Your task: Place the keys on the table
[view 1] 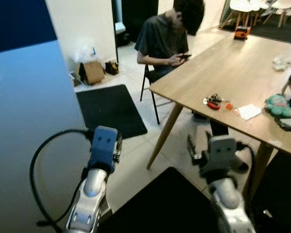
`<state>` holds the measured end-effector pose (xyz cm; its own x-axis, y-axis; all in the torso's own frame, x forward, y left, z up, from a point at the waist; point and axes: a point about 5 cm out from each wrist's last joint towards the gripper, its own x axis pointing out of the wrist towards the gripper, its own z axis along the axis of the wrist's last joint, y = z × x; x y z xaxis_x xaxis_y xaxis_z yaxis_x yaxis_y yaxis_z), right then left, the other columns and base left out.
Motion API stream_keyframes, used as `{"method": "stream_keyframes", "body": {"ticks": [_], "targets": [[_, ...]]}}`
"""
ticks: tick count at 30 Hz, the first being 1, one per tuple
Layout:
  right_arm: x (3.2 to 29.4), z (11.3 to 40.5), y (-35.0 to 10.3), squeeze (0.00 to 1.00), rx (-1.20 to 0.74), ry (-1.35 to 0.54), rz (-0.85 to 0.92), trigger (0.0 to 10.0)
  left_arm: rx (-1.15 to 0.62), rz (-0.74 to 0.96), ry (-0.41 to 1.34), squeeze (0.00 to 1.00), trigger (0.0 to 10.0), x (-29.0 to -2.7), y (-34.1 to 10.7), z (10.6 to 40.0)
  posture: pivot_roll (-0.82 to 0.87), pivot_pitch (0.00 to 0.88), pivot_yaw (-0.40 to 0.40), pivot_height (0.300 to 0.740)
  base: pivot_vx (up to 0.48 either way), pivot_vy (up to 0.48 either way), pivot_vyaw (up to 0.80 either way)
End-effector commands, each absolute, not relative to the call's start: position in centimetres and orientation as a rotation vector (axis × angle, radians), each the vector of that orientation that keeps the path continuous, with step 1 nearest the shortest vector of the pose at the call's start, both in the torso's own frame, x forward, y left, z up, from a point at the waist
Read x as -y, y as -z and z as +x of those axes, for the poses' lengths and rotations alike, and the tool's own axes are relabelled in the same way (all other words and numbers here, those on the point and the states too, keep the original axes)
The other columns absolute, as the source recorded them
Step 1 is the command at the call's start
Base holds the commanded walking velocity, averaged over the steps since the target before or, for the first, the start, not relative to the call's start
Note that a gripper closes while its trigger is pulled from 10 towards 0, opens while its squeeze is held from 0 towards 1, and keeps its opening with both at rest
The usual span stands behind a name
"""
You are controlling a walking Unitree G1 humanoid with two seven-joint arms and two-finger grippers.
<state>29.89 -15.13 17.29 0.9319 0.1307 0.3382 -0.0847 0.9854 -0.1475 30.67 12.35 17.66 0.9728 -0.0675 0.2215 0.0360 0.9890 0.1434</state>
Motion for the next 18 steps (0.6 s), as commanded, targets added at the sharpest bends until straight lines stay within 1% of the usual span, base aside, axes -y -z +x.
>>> {"method": "stream_keyframes", "body": {"ticks": [1,14,17,18], "targets": [[15.5,29.77,-17.03,0.0,0.345,-0.102,-0.127,10.0,0.21,0.15,0.053,0.0,10.0,-12.46,-17.21,30.54,0.0,0.169,0.047,0.74,-0.322,0.0,0.0],[15.52,29.78,-16.99,0.0,0.344,-0.102,-0.13,10.0,0.21,0.151,0.051,0.0,10.0,-12.46,-17.22,30.52,0.0,0.171,0.047,0.74,-0.32,0.0,0.0],[15.5,29.79,-17.0,0.0,0.344,-0.102,-0.131,10.0,0.209,0.152,0.05,0.0,10.0,-12.5,-17.22,30.53,0.0,0.171,0.047,0.74,-0.285,0.0,0.0],[15.5,29.81,-16.99,0.0,0.344,-0.102,-0.131,10.0,0.21,0.153,0.049,0.0,10.0,-12.51,-17.23,30.54,0.0,0.171,0.047,0.74,0.0,0.0,0.0]]}}
